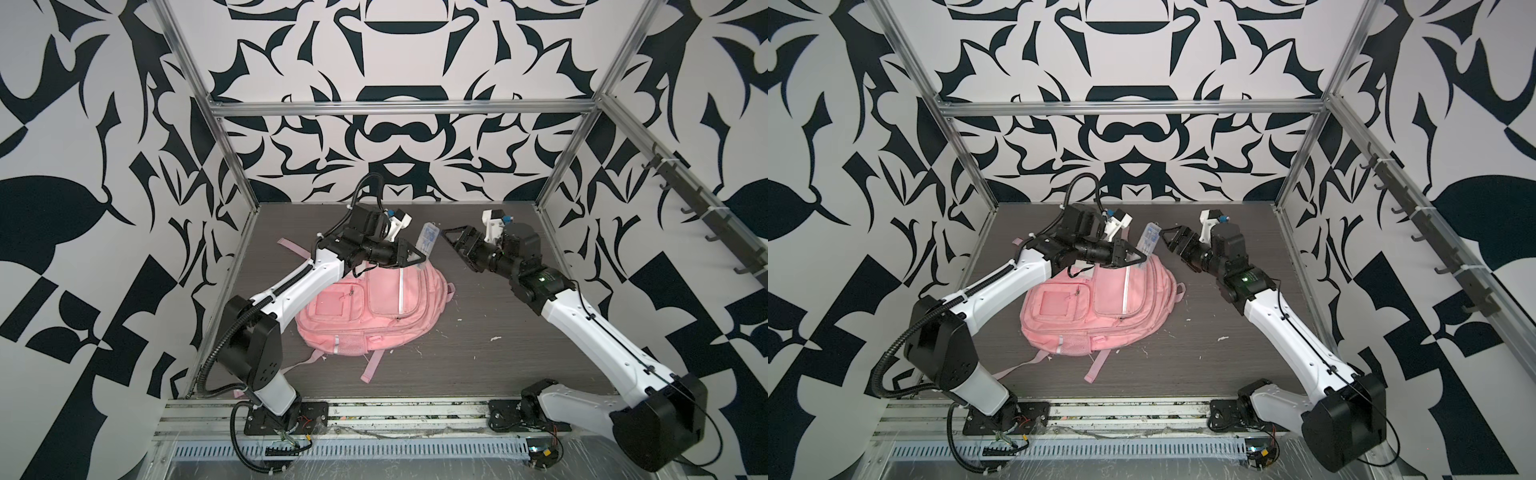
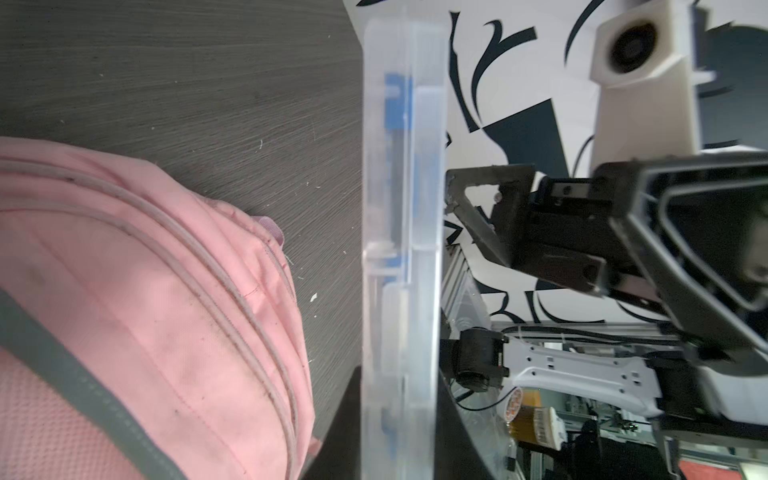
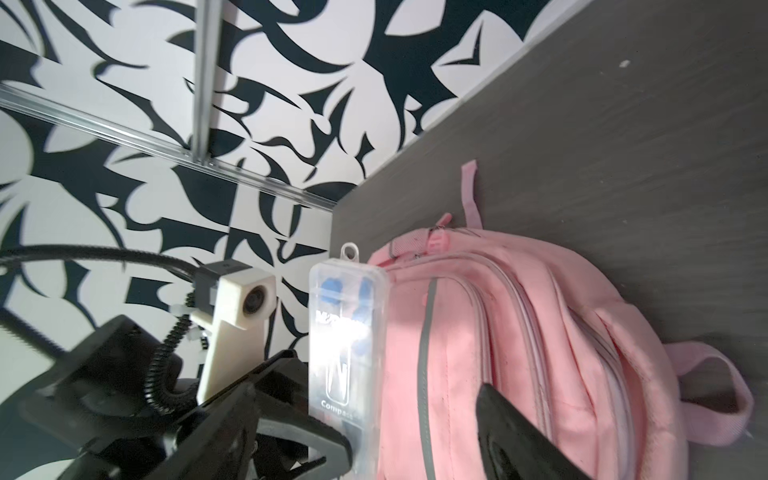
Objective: Pack the student bag
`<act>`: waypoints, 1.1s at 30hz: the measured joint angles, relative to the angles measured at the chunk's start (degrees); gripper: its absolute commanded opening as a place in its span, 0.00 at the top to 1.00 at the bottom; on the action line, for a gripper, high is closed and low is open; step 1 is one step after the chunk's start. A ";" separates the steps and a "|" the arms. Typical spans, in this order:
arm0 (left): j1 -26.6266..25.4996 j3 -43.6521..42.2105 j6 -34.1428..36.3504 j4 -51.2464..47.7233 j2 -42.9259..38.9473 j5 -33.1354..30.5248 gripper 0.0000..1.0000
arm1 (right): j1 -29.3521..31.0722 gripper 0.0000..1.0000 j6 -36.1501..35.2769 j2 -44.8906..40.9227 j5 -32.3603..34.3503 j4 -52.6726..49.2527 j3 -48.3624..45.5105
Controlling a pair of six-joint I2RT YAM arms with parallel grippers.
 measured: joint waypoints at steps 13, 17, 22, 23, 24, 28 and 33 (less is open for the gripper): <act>3.67 -2.29 -9.68 14.45 -4.44 14.51 1.00 | 0.59 0.28 1.92 7.06 -20.20 16.85 3.04; 3.82 -3.06 -12.63 18.25 -4.50 16.26 1.00 | 1.36 0.35 3.34 8.46 -22.08 22.45 3.76; 3.93 -3.08 -15.34 21.64 -4.50 17.42 1.00 | 3.10 0.65 5.22 11.17 -23.10 26.82 4.13; 3.93 -3.08 -15.72 21.97 -4.50 17.49 1.00 | 3.30 0.70 5.62 11.41 -23.12 27.41 4.13; 3.98 -3.08 -16.00 22.01 -4.50 17.49 1.00 | 3.45 0.74 5.79 11.58 -23.28 28.17 4.13; 4.20 -3.58 -17.14 24.15 -4.50 19.50 0.99 | 3.69 0.89 5.62 11.32 -24.20 30.38 4.17; 4.31 -3.91 -17.25 25.14 -4.74 19.63 0.62 | 3.76 0.97 3.89 10.38 -23.87 29.16 4.17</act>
